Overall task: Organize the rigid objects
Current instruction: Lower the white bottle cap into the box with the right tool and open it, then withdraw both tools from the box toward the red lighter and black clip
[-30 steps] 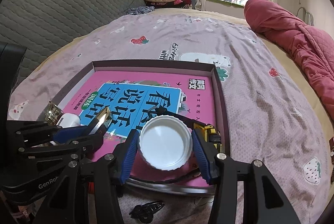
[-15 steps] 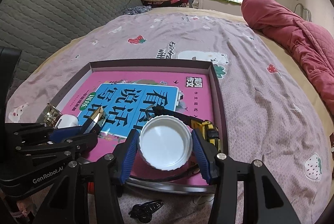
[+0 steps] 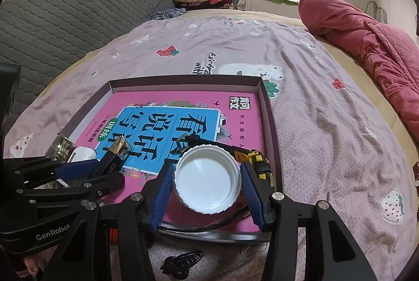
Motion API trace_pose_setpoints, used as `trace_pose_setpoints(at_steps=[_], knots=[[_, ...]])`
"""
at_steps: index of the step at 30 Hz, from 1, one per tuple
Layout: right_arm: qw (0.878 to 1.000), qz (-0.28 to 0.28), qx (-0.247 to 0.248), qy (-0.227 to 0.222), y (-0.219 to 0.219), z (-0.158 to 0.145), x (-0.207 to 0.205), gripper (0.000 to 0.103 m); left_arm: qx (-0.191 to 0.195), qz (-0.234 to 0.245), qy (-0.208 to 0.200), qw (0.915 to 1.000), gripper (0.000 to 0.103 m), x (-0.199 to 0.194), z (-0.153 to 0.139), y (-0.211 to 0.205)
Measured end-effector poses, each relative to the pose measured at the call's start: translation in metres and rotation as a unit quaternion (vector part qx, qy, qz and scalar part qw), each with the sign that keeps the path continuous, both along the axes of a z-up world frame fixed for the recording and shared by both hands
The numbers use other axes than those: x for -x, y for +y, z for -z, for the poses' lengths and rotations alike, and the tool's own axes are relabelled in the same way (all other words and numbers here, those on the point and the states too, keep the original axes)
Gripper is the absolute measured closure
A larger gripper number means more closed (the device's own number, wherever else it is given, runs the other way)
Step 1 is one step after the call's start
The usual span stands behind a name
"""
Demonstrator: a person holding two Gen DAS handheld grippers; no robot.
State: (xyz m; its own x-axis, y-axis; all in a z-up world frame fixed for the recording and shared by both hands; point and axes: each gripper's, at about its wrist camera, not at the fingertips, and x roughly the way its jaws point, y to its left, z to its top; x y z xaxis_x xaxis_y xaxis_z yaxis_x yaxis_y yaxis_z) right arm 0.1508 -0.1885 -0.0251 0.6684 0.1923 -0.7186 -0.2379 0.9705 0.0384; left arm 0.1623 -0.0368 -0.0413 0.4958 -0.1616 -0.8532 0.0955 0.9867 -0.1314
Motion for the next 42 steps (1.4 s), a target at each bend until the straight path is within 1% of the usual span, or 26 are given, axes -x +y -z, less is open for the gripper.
trace_pose_setpoints(at_steps=[7,13,19,22,28,33,42], knots=[[1.000,-0.002,-0.006,-0.007,0.001,-0.003,0.000,0.051,0.000,-0.002,-0.008,1.0000,0.057,0.001,-0.005,0.002],[1.000,-0.002,-0.008,-0.014,0.001,-0.006,0.003,0.051,-0.001,-0.004,-0.015,0.9999,0.056,0.003,-0.011,0.004],[0.999,-0.007,-0.014,-0.033,0.001,-0.015,0.008,0.051,-0.003,-0.010,-0.022,0.9997,0.054,0.008,-0.018,0.010],[0.999,-0.010,-0.017,-0.042,0.001,-0.020,0.013,0.051,-0.002,-0.013,-0.025,0.9996,0.050,0.011,-0.022,0.012],[0.998,-0.015,-0.020,-0.058,0.001,-0.032,0.022,0.051,-0.004,-0.015,-0.036,0.9992,0.048,0.018,-0.032,0.015],[0.998,-0.014,-0.020,-0.065,-0.001,-0.039,0.029,0.051,-0.004,-0.018,-0.044,0.9989,0.042,0.025,-0.041,0.019],[0.997,-0.002,-0.023,-0.073,-0.009,-0.050,0.042,0.050,-0.003,-0.022,-0.056,0.9982,0.041,0.041,-0.054,0.029]])
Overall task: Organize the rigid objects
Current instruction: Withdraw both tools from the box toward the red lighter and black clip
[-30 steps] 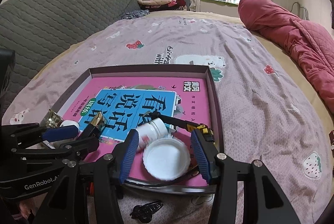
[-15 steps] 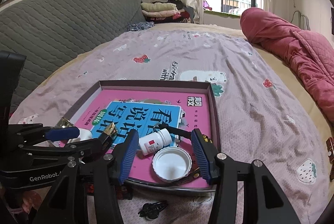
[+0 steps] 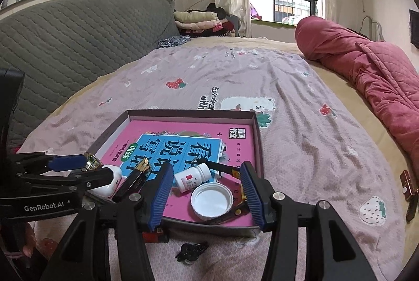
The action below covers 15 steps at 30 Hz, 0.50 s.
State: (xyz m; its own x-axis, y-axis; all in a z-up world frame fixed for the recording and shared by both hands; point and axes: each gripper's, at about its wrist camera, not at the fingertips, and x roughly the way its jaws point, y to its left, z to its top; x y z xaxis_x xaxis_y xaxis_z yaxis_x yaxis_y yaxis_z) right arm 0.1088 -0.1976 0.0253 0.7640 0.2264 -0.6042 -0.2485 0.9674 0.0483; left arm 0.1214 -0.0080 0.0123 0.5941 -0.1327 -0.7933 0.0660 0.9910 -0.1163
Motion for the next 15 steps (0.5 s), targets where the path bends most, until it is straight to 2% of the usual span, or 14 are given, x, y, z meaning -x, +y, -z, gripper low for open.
trace_pose_setpoints(at_steps=[15], knots=[[1.000,-0.007,-0.001,-0.004,0.003,-0.014,0.025,0.048,-0.011,0.002,-0.009,0.9999,0.040,0.030,-0.013,0.007]])
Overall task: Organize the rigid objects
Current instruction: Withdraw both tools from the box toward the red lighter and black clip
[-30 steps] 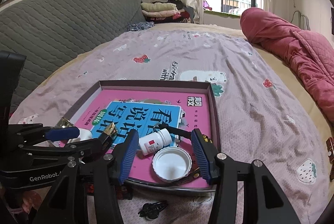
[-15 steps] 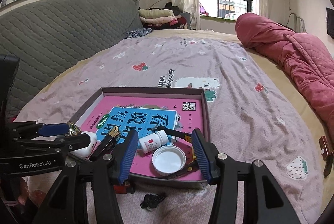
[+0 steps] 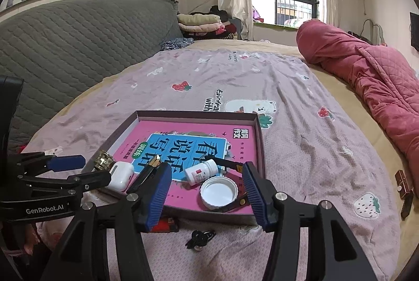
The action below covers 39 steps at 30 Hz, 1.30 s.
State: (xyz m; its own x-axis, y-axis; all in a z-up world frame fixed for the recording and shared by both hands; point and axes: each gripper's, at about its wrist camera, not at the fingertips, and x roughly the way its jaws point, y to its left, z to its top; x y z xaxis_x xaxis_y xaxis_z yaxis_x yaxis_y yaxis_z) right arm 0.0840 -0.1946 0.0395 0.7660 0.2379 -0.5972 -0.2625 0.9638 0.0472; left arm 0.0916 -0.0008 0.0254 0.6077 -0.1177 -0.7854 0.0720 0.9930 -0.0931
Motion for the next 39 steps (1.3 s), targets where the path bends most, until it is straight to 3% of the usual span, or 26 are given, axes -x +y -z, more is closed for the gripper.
trace_pose_setpoints(at_steps=[16,39], knots=[[1.000,-0.003,0.000,0.030,-0.004,0.006,0.027,0.047,-0.002,0.008,-0.003,1.0000,0.039,0.022,-0.005,0.002],[0.996,-0.014,0.003,0.083,-0.006,0.026,0.051,0.047,-0.006,0.038,0.024,0.9990,0.039,0.044,0.015,-0.015]])
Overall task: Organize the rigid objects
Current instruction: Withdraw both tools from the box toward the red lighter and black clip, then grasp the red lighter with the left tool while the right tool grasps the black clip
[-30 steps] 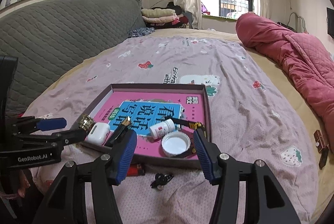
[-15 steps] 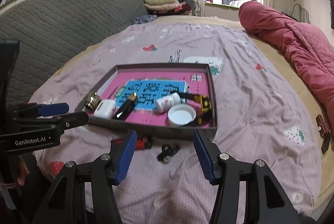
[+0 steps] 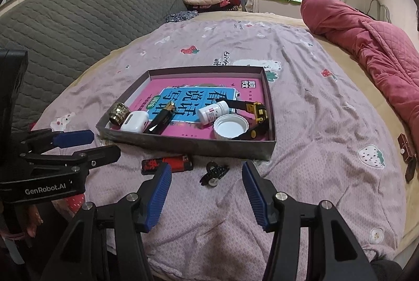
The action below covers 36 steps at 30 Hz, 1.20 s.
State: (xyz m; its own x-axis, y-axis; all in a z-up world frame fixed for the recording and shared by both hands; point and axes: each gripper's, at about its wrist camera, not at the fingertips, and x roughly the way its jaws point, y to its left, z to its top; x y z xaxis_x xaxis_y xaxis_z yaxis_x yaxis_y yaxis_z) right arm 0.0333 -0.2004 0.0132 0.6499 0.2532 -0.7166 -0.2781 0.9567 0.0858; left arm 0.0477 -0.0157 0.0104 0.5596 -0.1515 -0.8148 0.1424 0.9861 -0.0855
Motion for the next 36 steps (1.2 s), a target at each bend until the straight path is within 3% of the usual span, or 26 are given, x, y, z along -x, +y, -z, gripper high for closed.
trace_pose_setpoints(at_steps=[18,36], knots=[[0.999,-0.013,0.022,0.019,0.007,0.020,-0.004,0.047,-0.007,0.013,0.023,0.9996,0.039,-0.001,0.024,-0.007],[0.999,-0.013,0.019,0.031,0.005,0.032,-0.016,0.047,-0.015,0.028,0.040,0.9987,0.039,-0.026,0.045,-0.015]])
